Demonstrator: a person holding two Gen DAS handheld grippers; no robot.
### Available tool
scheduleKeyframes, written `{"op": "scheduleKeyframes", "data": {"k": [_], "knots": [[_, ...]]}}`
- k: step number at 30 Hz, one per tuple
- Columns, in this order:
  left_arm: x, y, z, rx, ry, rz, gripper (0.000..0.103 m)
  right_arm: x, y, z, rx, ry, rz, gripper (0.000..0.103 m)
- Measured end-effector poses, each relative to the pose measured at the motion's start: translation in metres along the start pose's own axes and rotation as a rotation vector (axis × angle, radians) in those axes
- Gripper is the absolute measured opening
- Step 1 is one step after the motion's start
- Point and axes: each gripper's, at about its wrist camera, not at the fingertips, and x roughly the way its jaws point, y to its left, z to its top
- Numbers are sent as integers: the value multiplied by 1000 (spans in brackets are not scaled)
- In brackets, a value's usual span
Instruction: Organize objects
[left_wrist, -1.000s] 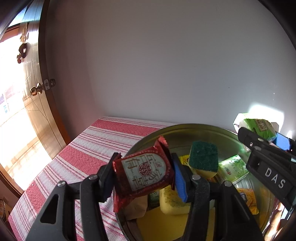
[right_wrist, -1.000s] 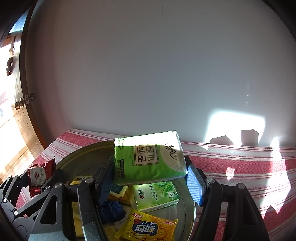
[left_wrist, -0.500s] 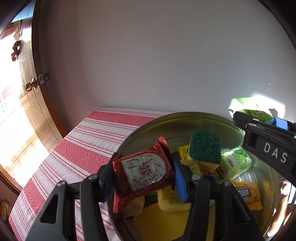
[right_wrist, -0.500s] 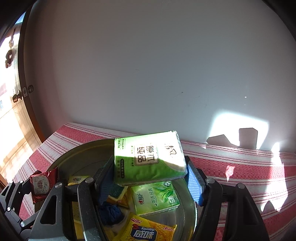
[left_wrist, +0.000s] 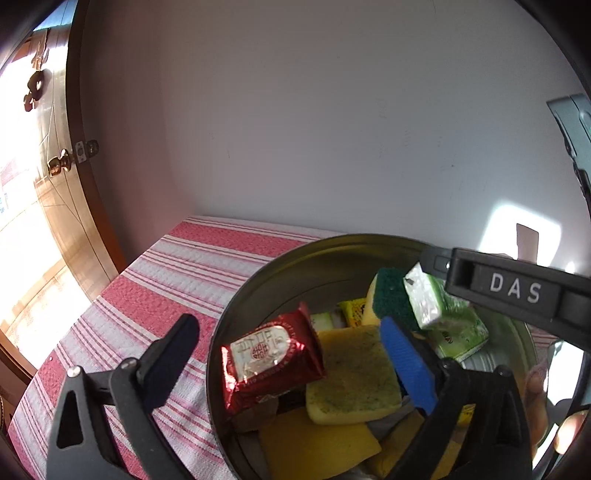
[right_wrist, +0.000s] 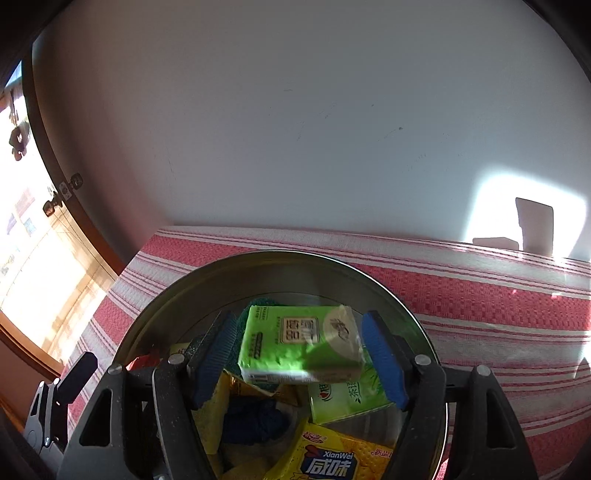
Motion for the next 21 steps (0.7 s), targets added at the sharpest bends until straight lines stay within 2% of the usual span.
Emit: {"op": "scheduleKeyframes", "data": {"k": [5,11,15,18,21], "knots": [[-3,-5,0,16,-11,12,102,-22,-14,-5,89,-95,41,73],[-6,-10,-1,35,-34,31,102,-49,-25,-21,108,-198,-27,73],[-12,-12,-4,42,-79,53,102,-59,-30,-37,116,-282,-71,73],[-16,-14,-5,47,-115,72,102,-64,-33,-47,115,-335,-103,78],[-20,-13,-6,36,-139,65,102,-64,-30,-56,94,-373,-125,78]]}}
